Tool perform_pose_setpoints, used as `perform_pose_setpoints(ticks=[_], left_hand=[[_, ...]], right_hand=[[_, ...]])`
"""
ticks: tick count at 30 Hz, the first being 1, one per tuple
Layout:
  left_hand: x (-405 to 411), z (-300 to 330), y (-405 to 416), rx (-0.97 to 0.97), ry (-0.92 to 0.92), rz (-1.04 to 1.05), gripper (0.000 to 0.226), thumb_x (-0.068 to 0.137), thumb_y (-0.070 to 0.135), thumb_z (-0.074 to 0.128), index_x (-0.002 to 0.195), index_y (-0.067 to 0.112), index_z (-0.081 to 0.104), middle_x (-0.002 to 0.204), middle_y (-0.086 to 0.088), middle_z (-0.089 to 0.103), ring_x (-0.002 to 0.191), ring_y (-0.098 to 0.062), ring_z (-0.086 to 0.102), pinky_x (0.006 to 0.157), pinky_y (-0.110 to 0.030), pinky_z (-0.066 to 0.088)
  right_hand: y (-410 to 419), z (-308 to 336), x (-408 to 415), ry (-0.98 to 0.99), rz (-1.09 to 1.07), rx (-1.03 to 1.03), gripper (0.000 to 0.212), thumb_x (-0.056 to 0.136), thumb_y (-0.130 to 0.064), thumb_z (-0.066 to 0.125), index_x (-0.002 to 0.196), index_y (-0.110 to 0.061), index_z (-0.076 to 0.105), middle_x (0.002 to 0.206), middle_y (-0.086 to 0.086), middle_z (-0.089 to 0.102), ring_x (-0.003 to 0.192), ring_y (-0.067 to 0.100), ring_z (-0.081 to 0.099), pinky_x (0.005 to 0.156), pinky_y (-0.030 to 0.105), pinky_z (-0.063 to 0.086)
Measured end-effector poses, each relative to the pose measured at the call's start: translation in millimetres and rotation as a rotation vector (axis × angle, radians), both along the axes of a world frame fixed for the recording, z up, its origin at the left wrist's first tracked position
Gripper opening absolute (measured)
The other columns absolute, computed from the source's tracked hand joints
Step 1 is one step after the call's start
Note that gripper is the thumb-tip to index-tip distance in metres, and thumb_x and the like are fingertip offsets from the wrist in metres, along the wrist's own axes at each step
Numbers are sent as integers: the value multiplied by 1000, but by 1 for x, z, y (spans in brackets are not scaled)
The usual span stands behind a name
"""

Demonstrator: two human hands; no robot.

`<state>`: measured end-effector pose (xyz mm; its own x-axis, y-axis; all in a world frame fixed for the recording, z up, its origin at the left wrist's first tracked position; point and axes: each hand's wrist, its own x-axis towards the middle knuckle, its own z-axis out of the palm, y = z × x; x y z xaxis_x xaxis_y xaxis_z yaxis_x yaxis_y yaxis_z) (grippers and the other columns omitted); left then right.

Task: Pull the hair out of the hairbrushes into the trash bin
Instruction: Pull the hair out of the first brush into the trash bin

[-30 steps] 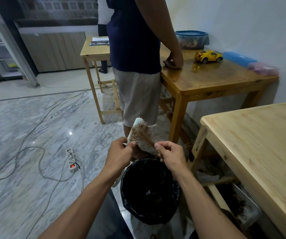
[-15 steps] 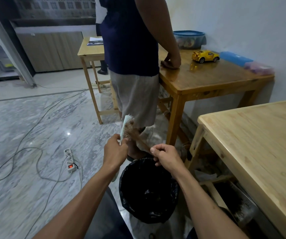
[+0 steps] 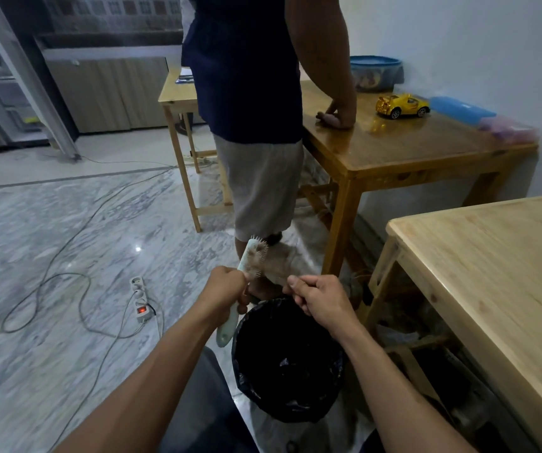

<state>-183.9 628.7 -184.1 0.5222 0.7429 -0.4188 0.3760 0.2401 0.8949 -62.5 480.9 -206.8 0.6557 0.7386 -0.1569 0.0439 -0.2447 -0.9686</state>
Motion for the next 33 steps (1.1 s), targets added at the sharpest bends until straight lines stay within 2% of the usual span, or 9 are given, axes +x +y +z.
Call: perform_pose_setpoints(ticks=[5, 8, 11, 15, 17, 19, 24, 28, 33], left_hand=[[-21, -23, 35, -110, 10, 248, 9, 93, -4, 42, 94, 2, 49, 63, -10, 39, 45, -18, 31, 42, -23, 27], [-34, -35, 36, -118, 18, 147, 17, 99, 1, 43, 100, -9, 57, 67, -12, 43, 47, -20, 34, 45, -27, 27], [-26, -28, 16, -72, -45, 1, 17, 102, 6, 49, 90, -2, 58, 69, -14, 48, 45, -19, 38, 46, -27, 29], [-13, -10, 2, -8, -107, -100, 16, 101, 7, 52, 87, 2, 57, 70, -14, 50, 42, -17, 39, 45, -26, 28], [-13, -3, 0, 64, -106, -157, 13, 100, 8, 52, 90, 2, 59, 73, -14, 50, 43, -16, 39, 45, -25, 27], [-14, 1, -1, 138, -102, -214, 13, 99, 10, 53, 90, 5, 60, 76, -14, 50, 44, -15, 37, 45, -25, 26], [-14, 9, -9, 341, -46, -340, 11, 101, 16, 54, 97, 13, 64, 71, -5, 61, 44, -8, 43, 42, -23, 32], [-13, 18, -15, 486, -48, -392, 4, 101, 20, 57, 102, 17, 60, 72, 2, 65, 46, 0, 52, 48, -22, 39], [-13, 18, -12, 777, 29, -317, 6, 100, 20, 58, 95, 17, 59, 74, -6, 67, 62, -18, 57, 62, -45, 48]], right_hand=[[-18, 23, 16, 12, -151, 104, 34, 100, -25, 65, 73, -9, 78, 53, -1, 54, 46, 9, 46, 47, 20, 36], [-28, 33, 33, 26, -101, 92, 32, 102, -25, 63, 78, -9, 78, 52, -4, 53, 46, 9, 45, 49, 22, 34], [-21, 24, 29, -143, 36, -165, 29, 102, -32, 63, 85, -17, 81, 57, -9, 62, 52, 5, 56, 56, 22, 43], [-14, 7, 23, -294, 229, -473, 39, 96, -42, 63, 127, -21, 72, 115, -3, 73, 111, 18, 67, 88, 29, 49], [-12, 4, 18, -229, 246, -427, 69, 85, -45, 67, 148, -21, 54, 148, 0, 56, 135, 20, 54, 106, 33, 45], [-9, 7, 15, -149, 140, -271, 87, 75, -50, 67, 155, -25, 44, 157, 1, 44, 140, 19, 48, 113, 39, 43], [0, 23, 16, 75, 30, 101, 53, 96, -37, 67, 147, -32, 52, 137, -4, 57, 110, 8, 64, 87, 28, 55], [5, 24, 16, 158, 46, 217, 15, 99, -31, 66, 112, -28, 73, 89, -3, 78, 74, 13, 69, 66, 32, 55], [8, 12, 14, -13, -182, 149, 22, 96, -24, 73, 77, -14, 78, 57, -6, 65, 50, 7, 54, 50, 18, 46]])
